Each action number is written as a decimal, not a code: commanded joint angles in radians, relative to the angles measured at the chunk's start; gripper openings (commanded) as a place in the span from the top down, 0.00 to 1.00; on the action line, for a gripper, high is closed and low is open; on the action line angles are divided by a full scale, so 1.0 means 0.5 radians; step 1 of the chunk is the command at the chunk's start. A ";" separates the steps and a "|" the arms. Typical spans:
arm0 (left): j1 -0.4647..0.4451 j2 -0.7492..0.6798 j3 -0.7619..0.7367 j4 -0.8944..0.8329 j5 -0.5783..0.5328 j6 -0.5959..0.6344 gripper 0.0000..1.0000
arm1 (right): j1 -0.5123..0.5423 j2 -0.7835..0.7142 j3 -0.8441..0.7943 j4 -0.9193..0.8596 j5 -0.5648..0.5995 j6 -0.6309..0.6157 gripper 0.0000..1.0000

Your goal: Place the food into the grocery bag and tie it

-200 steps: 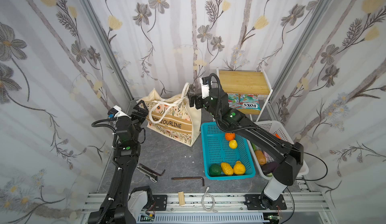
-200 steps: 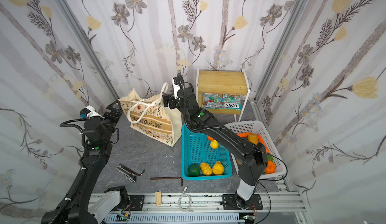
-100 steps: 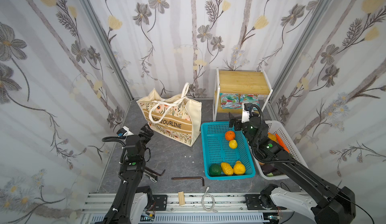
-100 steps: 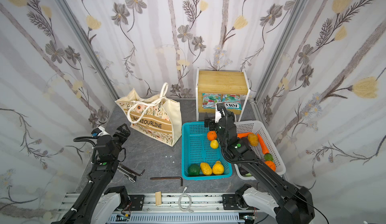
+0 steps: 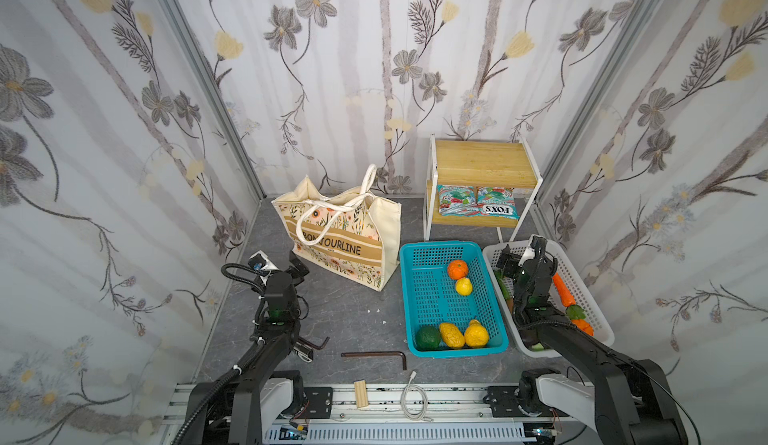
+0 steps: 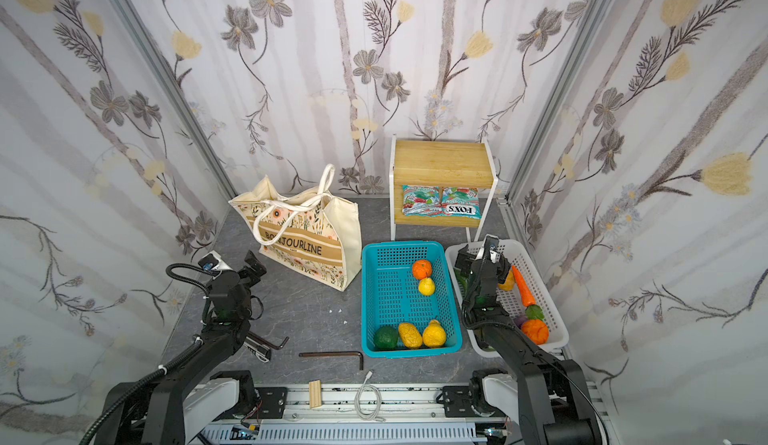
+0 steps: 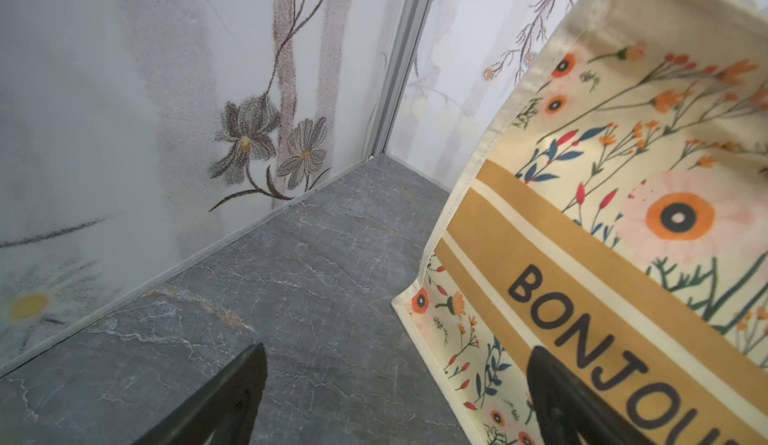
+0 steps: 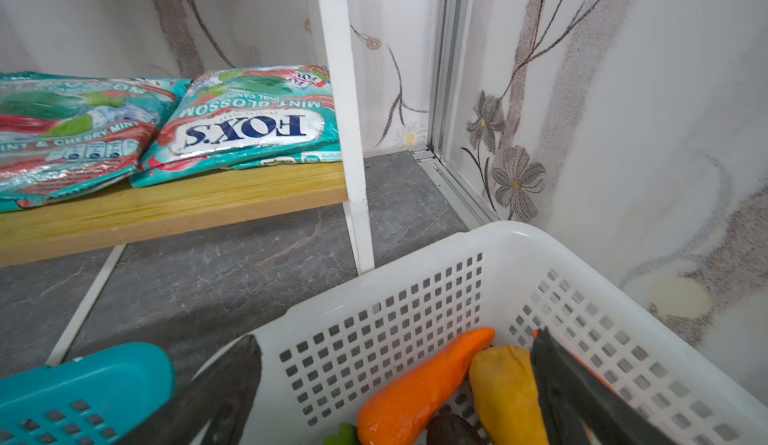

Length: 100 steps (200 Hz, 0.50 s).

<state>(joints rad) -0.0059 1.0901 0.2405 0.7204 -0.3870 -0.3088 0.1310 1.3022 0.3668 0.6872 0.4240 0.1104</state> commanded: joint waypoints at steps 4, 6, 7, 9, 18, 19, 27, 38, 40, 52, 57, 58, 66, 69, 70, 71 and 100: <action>0.011 0.205 -0.024 0.435 0.158 0.111 0.00 | -0.034 0.034 -0.092 0.435 -0.019 -0.037 0.00; 0.013 0.229 -0.025 0.467 0.177 0.111 0.00 | -0.035 0.036 -0.111 0.458 -0.020 -0.037 0.00; 0.014 0.241 -0.028 0.484 0.187 0.111 0.00 | -0.036 0.036 -0.117 0.471 -0.020 -0.035 0.00; 0.015 0.263 -0.031 0.511 0.205 0.114 0.00 | -0.038 0.041 -0.136 0.507 -0.022 -0.036 0.00; 0.019 0.350 -0.050 0.647 0.272 0.143 0.00 | -0.044 0.048 -0.221 0.665 -0.013 -0.041 0.01; 0.018 0.366 -0.049 0.651 0.276 0.149 0.00 | -0.044 0.049 -0.227 0.678 -0.012 -0.042 0.01; 0.018 0.440 -0.040 0.690 0.274 0.173 0.01 | -0.049 0.049 -0.296 0.803 -0.008 -0.053 0.01; 0.020 0.544 -0.060 0.829 0.283 0.216 0.00 | -0.053 0.051 -0.370 0.962 -0.018 -0.079 0.01; 0.021 0.563 -0.063 0.869 0.288 0.228 0.00 | -0.060 0.056 -0.383 0.991 -0.023 -0.082 0.00; 0.027 0.597 -0.064 0.953 0.399 0.311 0.00 | -0.087 0.134 -0.455 1.206 -0.051 -0.070 0.00; 0.027 0.618 -0.075 1.015 0.425 0.335 0.01 | -0.095 0.183 -0.472 1.280 -0.065 -0.061 0.00; 0.027 0.621 -0.077 1.024 0.428 0.338 0.01 | -0.096 0.193 -0.478 1.301 -0.071 -0.061 0.00; 0.027 0.642 -0.088 1.069 0.432 0.342 0.01 | -0.098 0.271 -0.515 1.487 -0.142 -0.102 0.00; 0.027 0.647 -0.095 1.078 0.421 0.336 0.01 | -0.099 0.283 -0.523 1.503 -0.183 -0.116 0.00; 0.027 0.649 -0.098 1.083 0.418 0.332 0.01 | -0.099 0.284 -0.524 1.502 -0.203 -0.119 0.01; 0.027 0.652 -0.099 1.088 0.415 0.331 0.01 | -0.099 0.287 -0.523 1.498 -0.218 -0.124 0.00; 0.019 0.867 -0.120 1.315 0.540 0.388 0.00 | -0.104 0.393 -0.347 1.228 -0.188 -0.110 0.00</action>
<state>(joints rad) 0.0086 1.4609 0.1795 1.2144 -0.2024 -0.1703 0.0822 1.4883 0.1284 1.2877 0.3466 0.0666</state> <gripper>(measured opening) 0.997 0.995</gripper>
